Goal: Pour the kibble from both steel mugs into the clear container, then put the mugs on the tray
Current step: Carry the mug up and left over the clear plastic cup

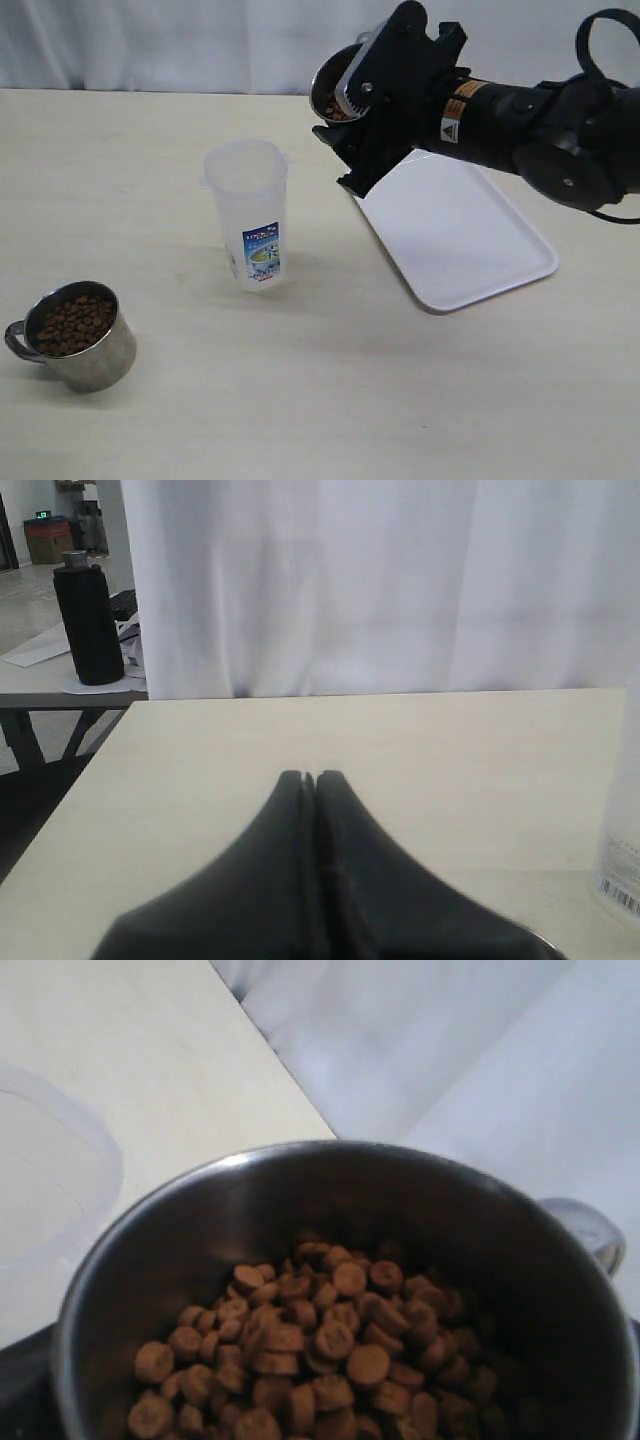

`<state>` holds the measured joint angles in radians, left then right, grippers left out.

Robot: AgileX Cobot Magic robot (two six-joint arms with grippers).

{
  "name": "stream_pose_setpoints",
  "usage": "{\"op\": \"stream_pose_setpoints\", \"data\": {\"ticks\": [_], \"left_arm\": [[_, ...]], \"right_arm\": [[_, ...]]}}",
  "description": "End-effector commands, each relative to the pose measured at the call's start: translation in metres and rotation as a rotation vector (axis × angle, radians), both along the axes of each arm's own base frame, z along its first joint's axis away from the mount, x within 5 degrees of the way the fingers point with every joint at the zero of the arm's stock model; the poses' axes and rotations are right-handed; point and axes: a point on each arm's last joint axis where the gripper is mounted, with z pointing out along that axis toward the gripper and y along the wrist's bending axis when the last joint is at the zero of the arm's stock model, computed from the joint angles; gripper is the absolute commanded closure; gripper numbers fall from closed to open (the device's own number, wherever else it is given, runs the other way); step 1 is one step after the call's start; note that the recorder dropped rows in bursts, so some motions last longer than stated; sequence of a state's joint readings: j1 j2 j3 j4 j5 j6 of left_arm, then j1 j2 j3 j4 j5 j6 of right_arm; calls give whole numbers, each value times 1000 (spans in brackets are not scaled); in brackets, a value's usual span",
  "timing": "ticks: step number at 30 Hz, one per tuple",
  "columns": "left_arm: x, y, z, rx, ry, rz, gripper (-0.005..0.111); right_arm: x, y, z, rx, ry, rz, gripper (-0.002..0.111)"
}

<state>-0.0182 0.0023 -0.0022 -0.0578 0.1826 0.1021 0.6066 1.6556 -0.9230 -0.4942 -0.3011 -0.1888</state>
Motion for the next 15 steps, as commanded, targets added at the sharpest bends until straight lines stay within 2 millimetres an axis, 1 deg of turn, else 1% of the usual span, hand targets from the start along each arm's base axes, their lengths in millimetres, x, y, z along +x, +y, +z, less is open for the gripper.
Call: {"op": "stream_pose_setpoints", "data": {"ticks": [1, 7, 10, 15], "left_arm": [[0, 0, 0, 2, -10, 0, 107], [0, 0, 0, 3, -8, 0, 107], [0, 0, 0, 3, -8, 0, 107], [0, 0, 0, 3, -8, 0, 107]], "right_arm": [[-2, 9, 4, -16, -25, 25, 104], [-5, 25, 17, -38, -1, 11, 104], [-4, 27, 20, -44, 19, -3, 104], [-4, 27, 21, -80, 46, -22, 104]]}}
